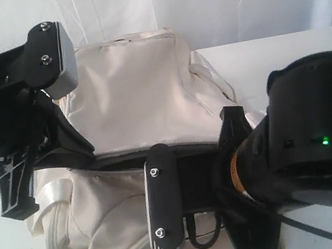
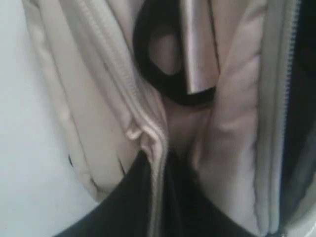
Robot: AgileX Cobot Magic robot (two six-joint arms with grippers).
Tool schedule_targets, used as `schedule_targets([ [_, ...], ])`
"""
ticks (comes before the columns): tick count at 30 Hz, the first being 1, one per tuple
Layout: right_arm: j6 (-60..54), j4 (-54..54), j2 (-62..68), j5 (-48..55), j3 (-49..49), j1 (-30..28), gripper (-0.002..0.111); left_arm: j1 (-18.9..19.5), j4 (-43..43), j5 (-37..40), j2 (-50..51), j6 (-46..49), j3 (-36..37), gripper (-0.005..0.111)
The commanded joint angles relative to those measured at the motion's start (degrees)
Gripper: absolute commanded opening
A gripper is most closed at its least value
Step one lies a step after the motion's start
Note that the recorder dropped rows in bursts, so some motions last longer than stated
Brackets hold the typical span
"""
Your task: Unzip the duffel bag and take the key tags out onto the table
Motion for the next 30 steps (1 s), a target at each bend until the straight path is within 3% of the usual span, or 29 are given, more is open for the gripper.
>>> schedule_targets([
  [1,4.5,-7.6,0.1,13.3,0.8,-0.6,0.000,0.2,2.5,1.6,-0.7,0.0,-0.1,0.000],
  [15,5.0,-9.3,-0.8,15.4,0.8,-9.8,0.000,0.2,2.5,1.2,-0.7,0.1,-0.1,0.000],
  [19,5.1,-1.6,-1.6,12.6,0.7,-9.7,0.003,0.2,0.1,-3.1,-0.5,0.2,1.1,0.000],
  [23,5.1,5.8,-3.8,9.1,0.7,-9.7,0.024,0.2,-3.8,-9.0,-0.5,3.4,4.4,0.000],
  [28,3.7,11.7,-8.9,6.9,-0.5,-9.7,0.068,0.2,-7.9,-11.5,-0.6,6.6,6.2,0.000],
  [30,2.1,12.5,-11.4,3.2,-1.7,-9.7,0.074,0.2,-9.7,-11.0,-0.6,8.5,6.2,0.000],
])
